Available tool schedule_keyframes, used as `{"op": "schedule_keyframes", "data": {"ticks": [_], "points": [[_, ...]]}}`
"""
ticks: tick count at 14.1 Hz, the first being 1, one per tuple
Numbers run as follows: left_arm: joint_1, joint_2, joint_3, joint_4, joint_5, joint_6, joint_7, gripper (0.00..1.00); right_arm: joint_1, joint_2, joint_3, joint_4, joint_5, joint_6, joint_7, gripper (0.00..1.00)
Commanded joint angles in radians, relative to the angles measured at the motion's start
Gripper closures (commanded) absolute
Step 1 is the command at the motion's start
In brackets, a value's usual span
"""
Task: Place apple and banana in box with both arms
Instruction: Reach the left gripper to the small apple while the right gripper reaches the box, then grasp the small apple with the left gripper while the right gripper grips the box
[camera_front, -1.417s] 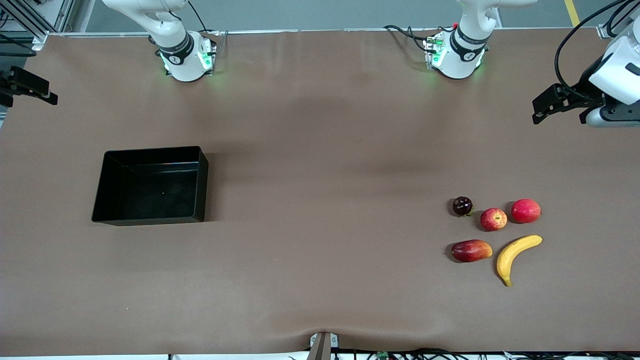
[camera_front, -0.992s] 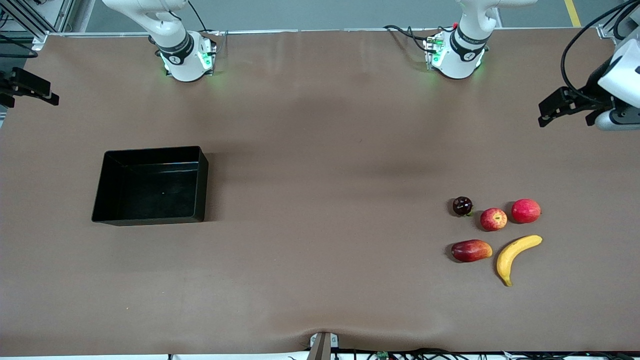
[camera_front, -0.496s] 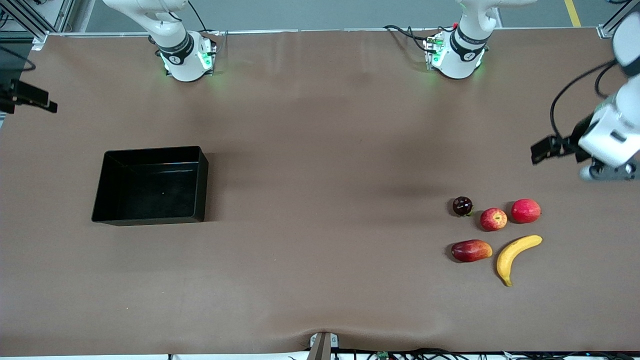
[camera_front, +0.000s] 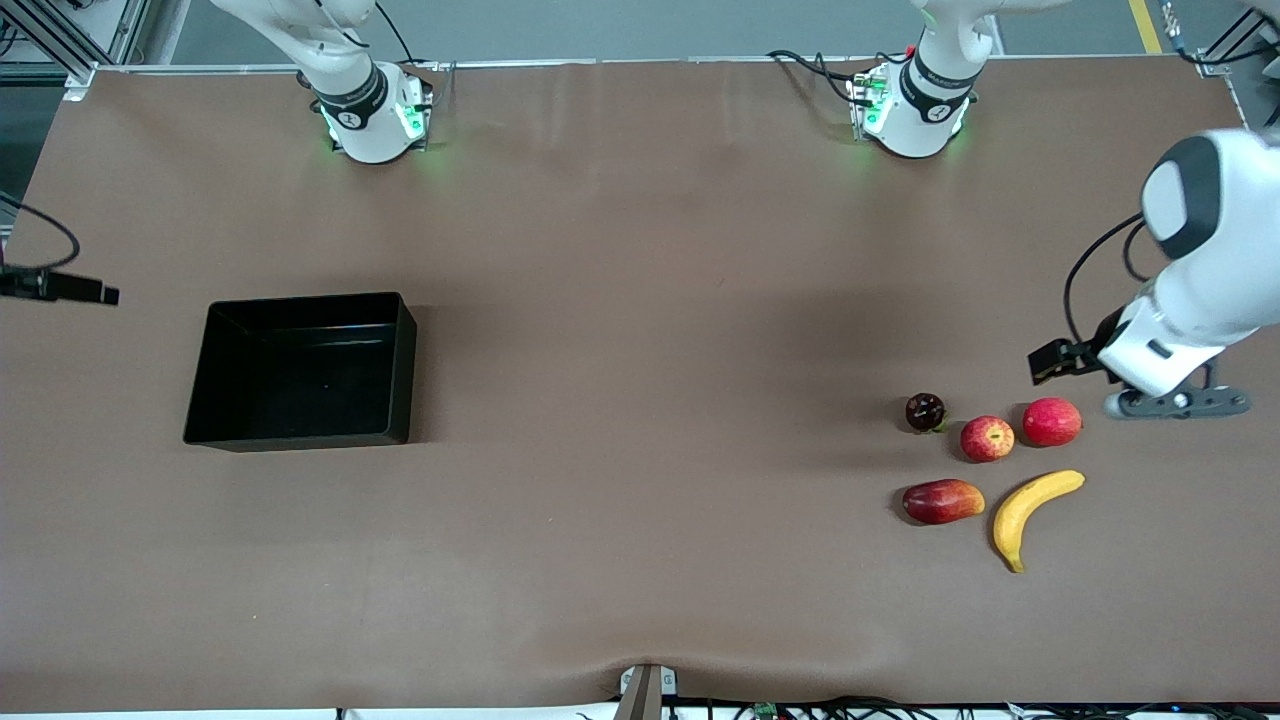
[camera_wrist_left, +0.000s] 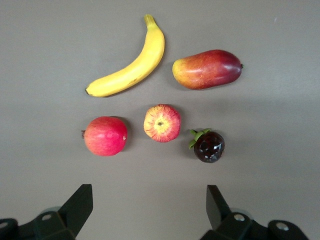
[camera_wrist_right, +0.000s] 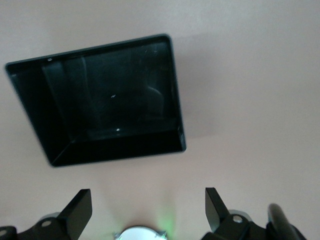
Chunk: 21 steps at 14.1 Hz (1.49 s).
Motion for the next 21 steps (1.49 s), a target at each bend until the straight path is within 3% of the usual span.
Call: {"op": "schedule_keyframes", "data": {"ticks": [1, 6, 9, 15, 17, 18, 21], "points": [[0.009, 0.073, -0.003, 0.003, 0.013, 0.058, 0.011, 0.0, -0.048, -0.015, 0.014, -0.122, -0.01, 0.148, -0.093, 0.0], [0.011, 0.202, -0.003, -0.003, 0.013, 0.213, 0.017, 0.0, -0.049, 0.003, 0.014, -0.326, -0.008, 0.445, -0.116, 0.0], [0.02, 0.251, -0.003, -0.001, 0.013, 0.241, 0.027, 0.0, -0.052, 0.031, 0.014, -0.446, -0.006, 0.664, -0.194, 0.0], [0.023, 0.302, -0.003, -0.001, 0.019, 0.256, 0.039, 0.0, -0.072, 0.12, 0.018, -0.533, 0.01, 0.855, -0.211, 0.0], [0.022, 0.323, -0.003, 0.005, 0.026, 0.275, 0.04, 0.0, -0.066, 0.12, 0.018, -0.59, 0.018, 0.95, -0.211, 0.15], [0.025, 0.331, -0.003, 0.005, 0.025, 0.285, 0.04, 0.0, -0.064, 0.121, 0.018, -0.607, 0.018, 0.976, -0.211, 0.29], [0.043, 0.353, -0.005, 0.008, 0.025, 0.308, 0.042, 0.0, -0.068, 0.123, 0.02, -0.612, 0.018, 0.98, -0.214, 1.0]]}}
